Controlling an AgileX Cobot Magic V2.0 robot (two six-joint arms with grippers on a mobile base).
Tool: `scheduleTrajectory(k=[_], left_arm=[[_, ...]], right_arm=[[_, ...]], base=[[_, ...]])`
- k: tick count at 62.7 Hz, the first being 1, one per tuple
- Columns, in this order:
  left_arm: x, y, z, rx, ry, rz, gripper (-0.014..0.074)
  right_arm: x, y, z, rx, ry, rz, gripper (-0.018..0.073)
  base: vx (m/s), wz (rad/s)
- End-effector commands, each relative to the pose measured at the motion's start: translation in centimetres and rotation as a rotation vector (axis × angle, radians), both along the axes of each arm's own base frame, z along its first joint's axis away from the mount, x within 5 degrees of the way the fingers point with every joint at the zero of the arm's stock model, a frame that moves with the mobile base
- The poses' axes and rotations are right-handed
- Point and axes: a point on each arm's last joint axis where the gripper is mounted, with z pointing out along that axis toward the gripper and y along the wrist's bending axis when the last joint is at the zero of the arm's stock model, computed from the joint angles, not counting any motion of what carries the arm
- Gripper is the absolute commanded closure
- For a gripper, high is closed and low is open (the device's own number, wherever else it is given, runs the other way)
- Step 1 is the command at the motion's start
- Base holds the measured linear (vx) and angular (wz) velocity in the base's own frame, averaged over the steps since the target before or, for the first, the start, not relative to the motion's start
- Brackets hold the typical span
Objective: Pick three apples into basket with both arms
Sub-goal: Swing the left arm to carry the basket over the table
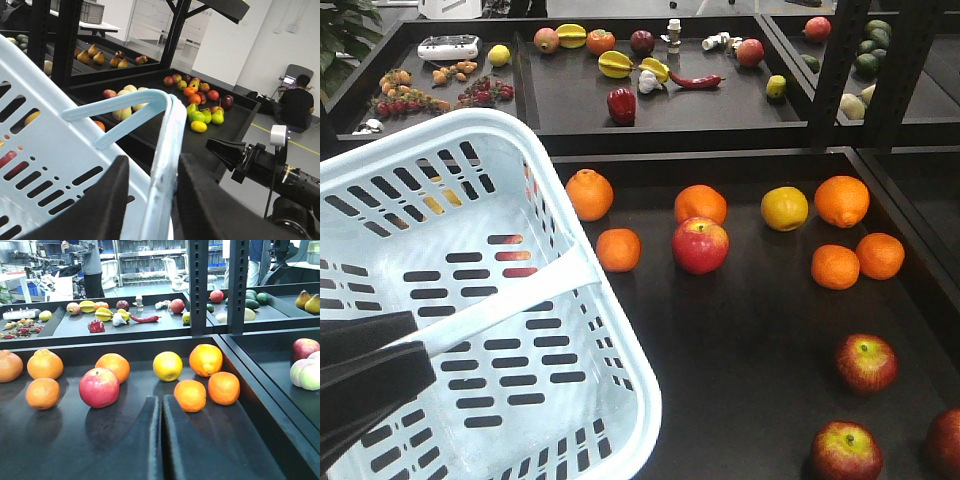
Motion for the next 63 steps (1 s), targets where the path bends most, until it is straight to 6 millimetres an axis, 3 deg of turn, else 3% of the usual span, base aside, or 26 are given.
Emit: scheduleTrajectory(k=[1, 40, 53, 63], left_arm=[[0.2, 0.2, 0.9, -0.008, -0.023, 0.037, 0.0602], [0.7, 0.2, 1.4, -0.096, 0.017, 0.055, 0.0602], [3.2, -0.7, 1.6, -0.087, 0.086, 0.044, 0.0602], [6.9, -2.3, 2.3, -0.016, 0.102, -0.014, 0.0602]], right_arm=[[0.1, 0.0, 0.2, -0.007, -0.059, 0.0, 0.0564], [0.1, 0.0, 0.2, -0.007, -0.059, 0.0, 0.0564], [0.1, 0.0, 0.2, -0.007, -0.059, 0.0, 0.0564], [0.1, 0.0, 0.2, -0.007, -0.059, 0.0, 0.0564]], base=[[0.0, 0.0], [0.0, 0.0], [0.0, 0.0], [0.0, 0.0]])
